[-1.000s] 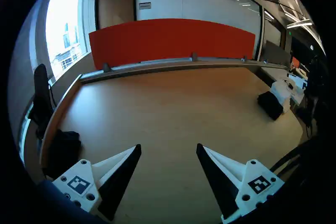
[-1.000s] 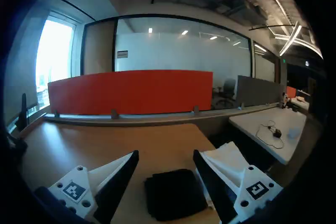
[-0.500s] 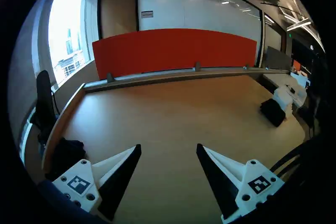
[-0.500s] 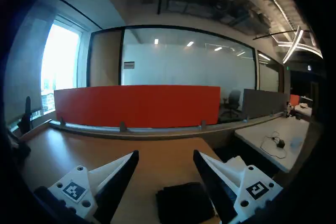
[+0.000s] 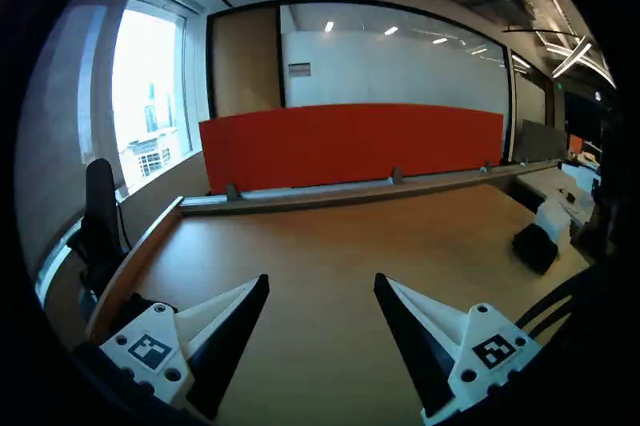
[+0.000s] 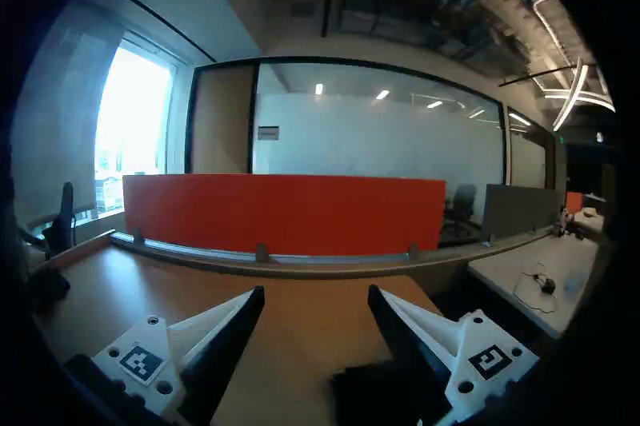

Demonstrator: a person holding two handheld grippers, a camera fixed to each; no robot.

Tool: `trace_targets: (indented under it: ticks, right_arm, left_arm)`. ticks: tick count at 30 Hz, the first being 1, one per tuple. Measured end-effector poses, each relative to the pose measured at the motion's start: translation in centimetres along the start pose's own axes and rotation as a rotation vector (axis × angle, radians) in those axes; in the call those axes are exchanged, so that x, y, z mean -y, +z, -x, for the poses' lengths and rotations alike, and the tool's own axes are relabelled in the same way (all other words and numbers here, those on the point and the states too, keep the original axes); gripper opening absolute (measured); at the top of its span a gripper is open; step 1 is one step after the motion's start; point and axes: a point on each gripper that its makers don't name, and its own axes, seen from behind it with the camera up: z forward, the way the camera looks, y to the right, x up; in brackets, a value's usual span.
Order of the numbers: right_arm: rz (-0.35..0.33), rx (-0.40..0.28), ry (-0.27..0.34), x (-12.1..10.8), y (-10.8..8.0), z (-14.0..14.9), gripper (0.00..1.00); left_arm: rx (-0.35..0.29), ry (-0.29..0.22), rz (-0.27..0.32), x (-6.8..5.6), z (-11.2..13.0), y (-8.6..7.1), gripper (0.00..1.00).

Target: Fold towel

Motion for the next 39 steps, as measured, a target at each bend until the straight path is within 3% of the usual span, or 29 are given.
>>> trace_targets:
  ticks: [7, 13, 24, 39]
  right_arm:
    - [-0.018, 0.005, 0.007, 1.9, -0.2, -0.3, 1.0]
    - [-0.031, -0.001, 0.007, 3.6, -0.3, -1.1, 1.0]
    - [-0.06, -0.016, 0.006, 7.5, 0.3, -1.8, 1.0]
    - [-0.083, -0.025, 0.009, 12.0, 0.9, -3.2, 1.0]
  left_arm:
    - [-0.134, -0.022, -0.044, 1.9, -3.9, 0.3, 0.97]
    - [-0.193, -0.034, -0.07, 3.4, -5.8, 0.7, 0.98]
    - [-0.243, -0.035, -0.082, 5.0, -7.6, 1.4, 0.98]
    - [-0.257, -0.038, -0.077, 6.4, -7.9, 2.0, 0.98]
